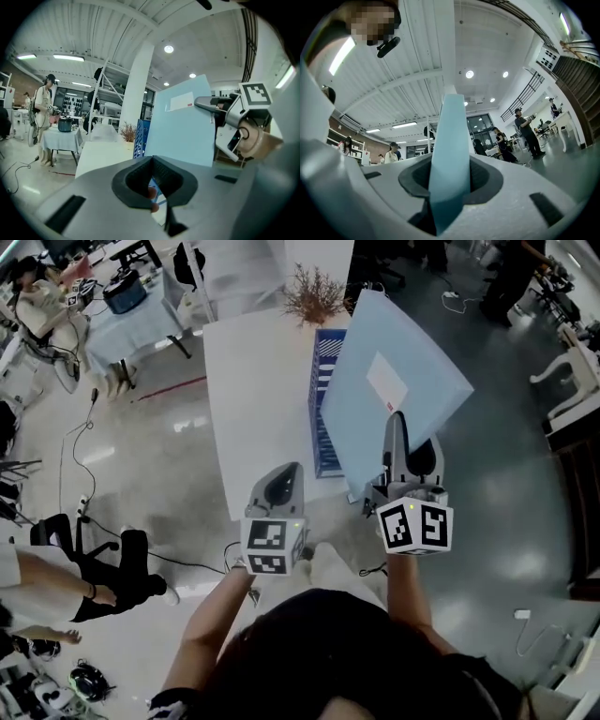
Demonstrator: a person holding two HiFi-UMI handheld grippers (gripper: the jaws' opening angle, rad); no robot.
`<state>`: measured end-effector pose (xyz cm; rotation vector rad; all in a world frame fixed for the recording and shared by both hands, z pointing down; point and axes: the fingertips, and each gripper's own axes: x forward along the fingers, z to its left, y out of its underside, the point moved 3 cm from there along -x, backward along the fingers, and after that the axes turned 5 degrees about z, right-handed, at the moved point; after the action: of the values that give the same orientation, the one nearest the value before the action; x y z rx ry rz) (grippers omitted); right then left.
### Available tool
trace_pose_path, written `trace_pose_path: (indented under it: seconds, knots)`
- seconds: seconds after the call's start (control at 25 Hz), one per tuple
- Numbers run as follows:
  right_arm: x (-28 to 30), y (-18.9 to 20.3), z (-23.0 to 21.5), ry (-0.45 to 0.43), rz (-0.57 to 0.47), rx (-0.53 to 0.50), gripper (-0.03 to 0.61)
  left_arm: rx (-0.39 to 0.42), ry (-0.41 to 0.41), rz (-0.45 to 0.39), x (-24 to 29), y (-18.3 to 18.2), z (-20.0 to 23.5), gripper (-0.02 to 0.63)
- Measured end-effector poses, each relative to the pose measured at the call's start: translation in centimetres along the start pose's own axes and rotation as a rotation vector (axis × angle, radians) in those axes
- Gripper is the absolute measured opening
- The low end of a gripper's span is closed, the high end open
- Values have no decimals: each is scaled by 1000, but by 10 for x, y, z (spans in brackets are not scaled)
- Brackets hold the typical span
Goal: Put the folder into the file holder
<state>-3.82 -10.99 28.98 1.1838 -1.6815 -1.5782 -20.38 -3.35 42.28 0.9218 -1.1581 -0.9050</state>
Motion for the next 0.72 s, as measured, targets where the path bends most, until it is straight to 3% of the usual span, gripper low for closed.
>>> trace_pose_path:
  seconds: [0.72]
  knots:
    - [26,18,11,-8,-19,-49,140,-27,-51,35,-3,13,9,5]
